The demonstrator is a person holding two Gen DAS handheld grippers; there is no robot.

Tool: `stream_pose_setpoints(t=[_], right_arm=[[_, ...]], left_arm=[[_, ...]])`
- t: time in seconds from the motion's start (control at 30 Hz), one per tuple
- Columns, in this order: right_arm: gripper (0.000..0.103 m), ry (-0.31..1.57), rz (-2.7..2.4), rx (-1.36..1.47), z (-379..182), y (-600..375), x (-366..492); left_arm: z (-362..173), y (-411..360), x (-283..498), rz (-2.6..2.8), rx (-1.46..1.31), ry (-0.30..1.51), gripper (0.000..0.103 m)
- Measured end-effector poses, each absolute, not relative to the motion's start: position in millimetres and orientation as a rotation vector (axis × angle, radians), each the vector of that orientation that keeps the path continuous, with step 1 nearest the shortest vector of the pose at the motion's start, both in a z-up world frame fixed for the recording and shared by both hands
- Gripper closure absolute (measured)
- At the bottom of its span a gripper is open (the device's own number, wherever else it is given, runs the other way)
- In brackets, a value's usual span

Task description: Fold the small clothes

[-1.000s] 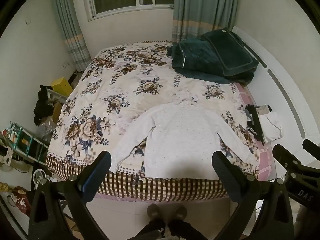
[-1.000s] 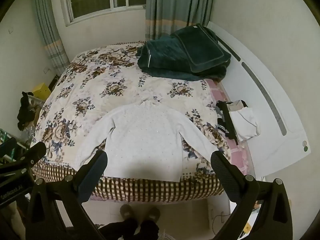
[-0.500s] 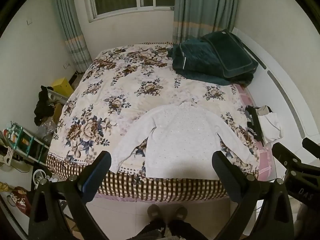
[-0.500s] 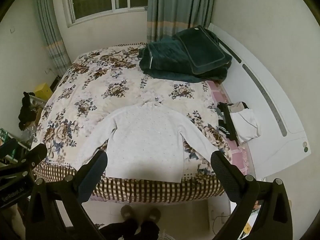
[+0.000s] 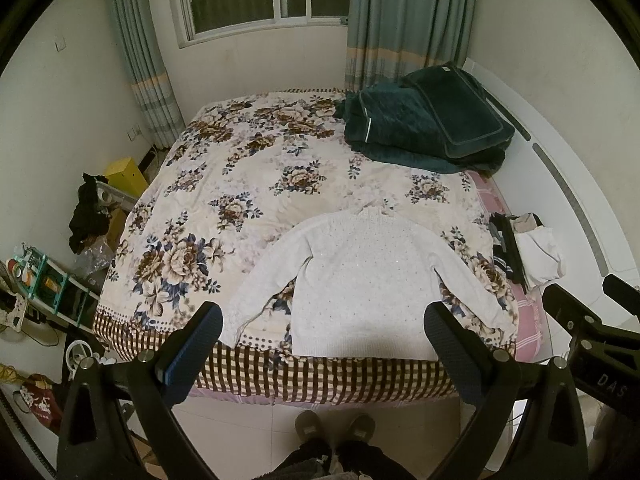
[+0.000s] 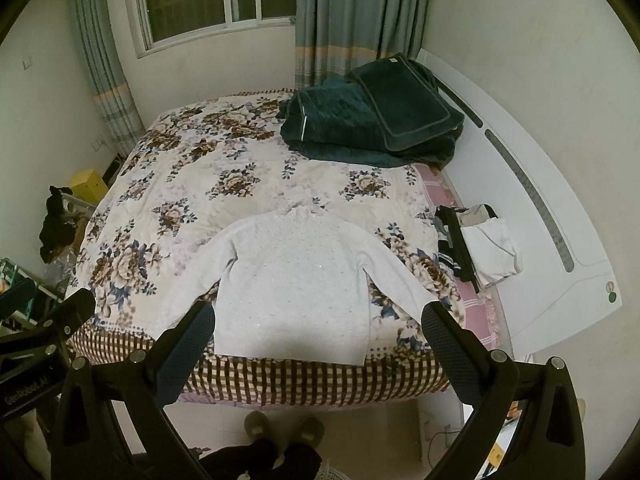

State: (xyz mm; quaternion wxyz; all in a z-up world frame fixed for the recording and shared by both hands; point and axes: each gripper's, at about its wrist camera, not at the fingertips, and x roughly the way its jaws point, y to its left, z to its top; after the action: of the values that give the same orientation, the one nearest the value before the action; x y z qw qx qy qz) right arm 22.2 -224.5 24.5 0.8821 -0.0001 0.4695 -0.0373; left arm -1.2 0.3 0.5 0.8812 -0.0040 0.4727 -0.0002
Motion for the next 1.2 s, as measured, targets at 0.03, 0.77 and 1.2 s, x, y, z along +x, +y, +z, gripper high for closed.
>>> stream_pose_setpoints(t=[0.03, 0.77, 1.2], right_arm=[[0.000, 0.977, -0.077, 0.000, 26, -223, 22], [0.000, 0.966, -0.073, 0.004, 63, -201, 18], [0.000, 0.962, -0.072, 0.006, 64, -203, 17]], left_arm=[[1, 0, -1, 0.000, -0.008, 0.984, 0.000], [14, 8, 2, 0.007, -0.008, 0.975, 0.000], [30, 9, 12, 0.007, -0.005, 0.969, 0.000]])
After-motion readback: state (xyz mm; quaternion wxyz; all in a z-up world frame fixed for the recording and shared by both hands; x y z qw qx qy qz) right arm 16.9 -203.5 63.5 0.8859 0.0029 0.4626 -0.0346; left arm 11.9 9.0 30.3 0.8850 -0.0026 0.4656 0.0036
